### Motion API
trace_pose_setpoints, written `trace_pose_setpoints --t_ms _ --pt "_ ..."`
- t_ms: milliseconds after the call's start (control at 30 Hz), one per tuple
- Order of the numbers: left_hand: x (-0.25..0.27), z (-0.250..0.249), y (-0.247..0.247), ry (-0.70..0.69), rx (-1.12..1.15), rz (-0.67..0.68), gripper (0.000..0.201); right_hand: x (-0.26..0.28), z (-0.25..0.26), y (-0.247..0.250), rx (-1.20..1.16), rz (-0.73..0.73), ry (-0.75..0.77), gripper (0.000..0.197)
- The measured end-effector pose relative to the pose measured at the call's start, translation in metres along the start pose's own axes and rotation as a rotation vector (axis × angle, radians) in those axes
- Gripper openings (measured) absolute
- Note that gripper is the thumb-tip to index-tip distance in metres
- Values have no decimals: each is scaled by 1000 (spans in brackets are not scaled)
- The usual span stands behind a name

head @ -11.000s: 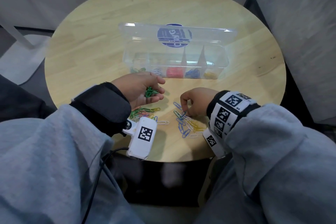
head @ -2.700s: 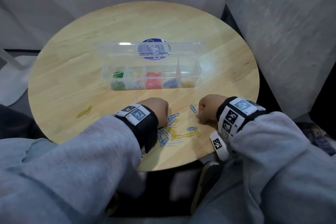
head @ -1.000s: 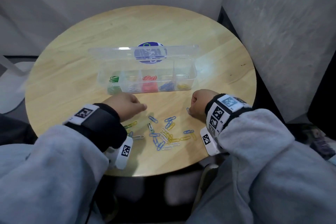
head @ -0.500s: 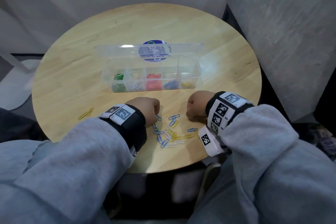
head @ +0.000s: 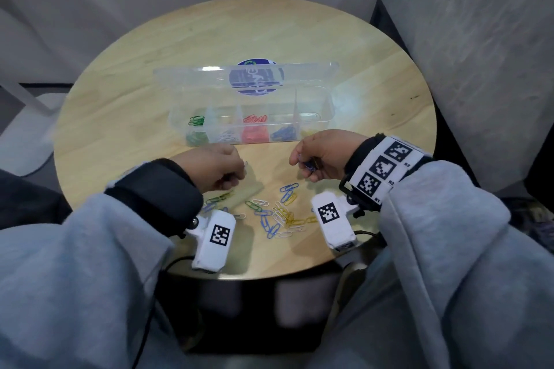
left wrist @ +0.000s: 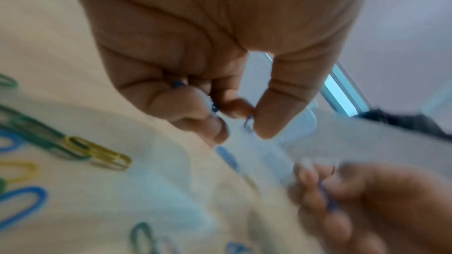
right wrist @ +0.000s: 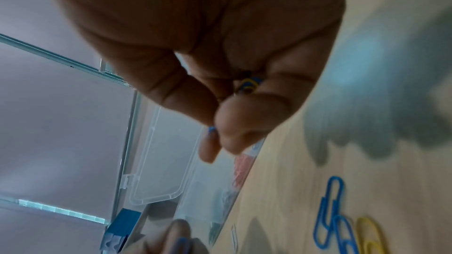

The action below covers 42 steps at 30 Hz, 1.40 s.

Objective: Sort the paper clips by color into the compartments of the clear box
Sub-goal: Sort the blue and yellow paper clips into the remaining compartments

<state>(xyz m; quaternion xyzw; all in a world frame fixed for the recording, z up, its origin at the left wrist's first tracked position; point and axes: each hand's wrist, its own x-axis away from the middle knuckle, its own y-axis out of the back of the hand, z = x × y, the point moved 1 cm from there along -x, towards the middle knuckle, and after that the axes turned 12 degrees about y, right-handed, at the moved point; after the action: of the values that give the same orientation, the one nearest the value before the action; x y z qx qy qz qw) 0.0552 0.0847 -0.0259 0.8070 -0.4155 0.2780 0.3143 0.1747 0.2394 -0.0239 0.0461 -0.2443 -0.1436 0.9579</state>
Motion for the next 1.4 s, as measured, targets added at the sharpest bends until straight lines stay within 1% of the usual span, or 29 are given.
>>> trace_pose_setpoints --t_ms 67,100,133,167,200,233,300,367,400,467,533,600,633,667,700,800,867,967,1067,1133,1200,1267,1333,1400 --pt "5 1 8 -13 209 22 42 0 2 -3 86 -8 -20 25" --pt "8 1 10 -19 268 39 42 0 2 -4 224 7 -20 26" --pt "10 2 13 -26 315 52 42 -1 1 -5 422 35 -20 30" --pt "11 3 14 -27 358 63 39 0 1 -6 613 58 -19 32" --pt "12 3 15 -22 396 74 34 0 1 -9 736 62 -16 33" --pt "13 4 15 -13 428 83 29 0 0 -11 800 60 -5 33" --pt "13 5 12 2 433 73 27 -2 -1 -14 865 54 16 27" --pt "12 6 7 10 360 38 28 -3 -1 -19 910 32 21 11" --pt "12 6 4 19 300 28 28 -3 -2 -22 931 25 18 8" --pt "10 7 -2 37 139 35 26 -3 -2 -30 979 32 24 11" --pt "10 8 -7 14 -126 42 18 -6 -3 -37 1028 93 29 10" --pt "11 10 -9 -27 -407 0 17 -11 -1 -42 1089 177 15 15" --pt "11 11 -10 -34 -489 -34 18 -14 1 -44 1118 207 1 22" --pt "10 12 -12 -26 -518 -51 19 -17 1 -44 1133 226 -23 27" --pt "9 13 -13 -10 -502 -38 21 -19 1 -44 1138 239 -47 31" --pt "6 14 -13 57 -291 27 26 -23 -3 -42 1154 251 -74 33" --pt "4 15 -12 64 -233 31 26 -26 -6 -41 1160 242 -74 34" --pt "4 19 -17 45 -298 69 28 -28 -8 -38 1179 238 -83 30" --pt "7 22 -24 37 -343 71 34 -28 -6 -32 1227 214 -89 19" --pt "8 22 -25 34 -351 76 37 -24 -2 -26 1237 199 -73 21" --pt "7 19 -22 34 -338 89 38 -20 1 -20 1208 134 -38 26" --pt "8 16 -20 34 -358 85 37 -17 -1 -17 1191 95 -35 27" --pt "12 12 -20 12 -449 41 33 -17 -7 -21 1174 91 -66 31" --pt "17 9 -24 -39 -617 -49 27 -19 -11 -28 1153 108 -91 34"
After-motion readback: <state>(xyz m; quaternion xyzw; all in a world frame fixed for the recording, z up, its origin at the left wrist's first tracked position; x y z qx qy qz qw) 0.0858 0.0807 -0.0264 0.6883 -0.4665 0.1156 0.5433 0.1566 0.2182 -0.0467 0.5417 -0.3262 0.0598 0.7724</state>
